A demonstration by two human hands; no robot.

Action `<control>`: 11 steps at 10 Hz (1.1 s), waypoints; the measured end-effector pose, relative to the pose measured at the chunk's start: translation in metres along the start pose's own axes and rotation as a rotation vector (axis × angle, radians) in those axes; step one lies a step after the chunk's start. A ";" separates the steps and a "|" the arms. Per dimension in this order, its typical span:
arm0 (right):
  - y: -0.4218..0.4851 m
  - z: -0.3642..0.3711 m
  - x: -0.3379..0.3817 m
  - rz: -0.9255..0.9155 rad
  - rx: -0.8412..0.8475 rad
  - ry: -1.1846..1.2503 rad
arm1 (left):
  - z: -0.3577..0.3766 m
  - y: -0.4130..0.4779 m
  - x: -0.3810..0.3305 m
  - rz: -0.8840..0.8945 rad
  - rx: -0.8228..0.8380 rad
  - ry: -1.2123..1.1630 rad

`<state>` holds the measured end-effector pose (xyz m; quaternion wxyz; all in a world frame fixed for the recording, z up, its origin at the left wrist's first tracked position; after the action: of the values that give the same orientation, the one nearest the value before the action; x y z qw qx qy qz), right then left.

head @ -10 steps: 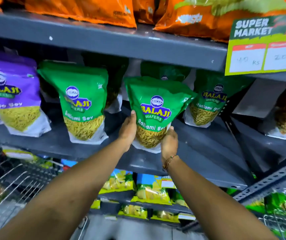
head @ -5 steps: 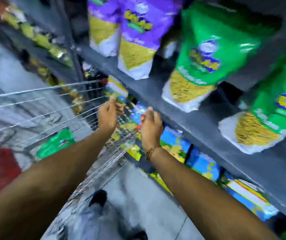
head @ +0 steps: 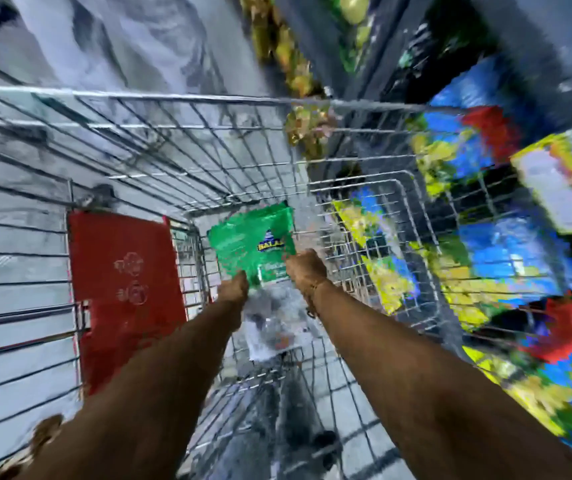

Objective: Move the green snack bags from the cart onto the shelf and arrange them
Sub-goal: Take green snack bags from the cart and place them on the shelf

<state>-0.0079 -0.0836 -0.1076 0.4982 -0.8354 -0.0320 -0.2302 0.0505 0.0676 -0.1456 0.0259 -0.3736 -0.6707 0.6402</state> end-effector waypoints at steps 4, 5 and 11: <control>0.043 0.040 -0.069 0.123 0.089 0.092 | -0.005 0.015 0.050 -0.174 -0.054 -0.146; 0.026 0.024 -0.067 0.103 0.047 0.103 | 0.001 -0.003 0.037 -0.102 -0.041 -0.187; -0.282 -0.228 -0.015 -0.527 -0.456 0.611 | 0.055 -0.373 -0.133 0.922 -0.259 -0.128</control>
<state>-0.1814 -0.1326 0.2072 0.2131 -0.7809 -0.0437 -0.5856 -0.0563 -0.0128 0.2315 -0.3485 -0.5919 -0.5098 0.5179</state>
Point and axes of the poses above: each hand's wrist, its own y-axis towards the middle knuckle, its own z-axis out of the palm, x = y × z, the point moved 9 cm from there along y, towards the middle knuckle, and after that the axes turned 3 degrees about y, right-handed, at the moved point
